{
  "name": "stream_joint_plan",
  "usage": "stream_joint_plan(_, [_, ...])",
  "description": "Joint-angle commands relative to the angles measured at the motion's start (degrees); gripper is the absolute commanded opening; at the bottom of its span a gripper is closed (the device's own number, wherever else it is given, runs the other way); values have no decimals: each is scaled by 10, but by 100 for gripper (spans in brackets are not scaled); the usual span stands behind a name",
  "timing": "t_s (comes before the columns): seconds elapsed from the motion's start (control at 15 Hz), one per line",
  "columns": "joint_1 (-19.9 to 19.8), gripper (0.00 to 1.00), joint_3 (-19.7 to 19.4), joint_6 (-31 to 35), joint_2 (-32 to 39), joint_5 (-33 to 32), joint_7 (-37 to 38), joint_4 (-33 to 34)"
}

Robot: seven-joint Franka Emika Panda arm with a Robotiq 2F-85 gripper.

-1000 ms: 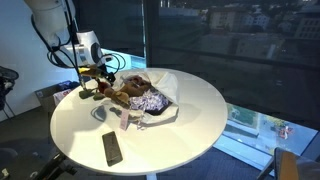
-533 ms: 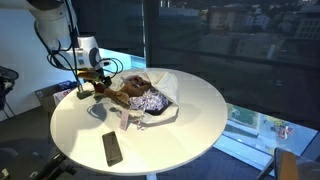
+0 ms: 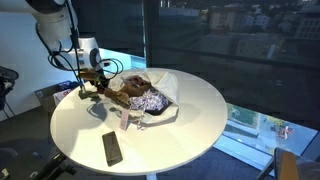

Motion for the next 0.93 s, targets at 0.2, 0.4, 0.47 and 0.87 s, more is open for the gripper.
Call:
stream_joint_plan(0.2, [4,4,-8,7,-80,17,7,-87])
stream_joint_plan(0.4, [22,7,-30,38,-156,0,38,-175])
stream_joint_plan(0.47, [31,8,-40,46,-178,-6,51,-201])
stream_joint_plan(0.87, [131,7,-167,119,-332,-136,239,-380])
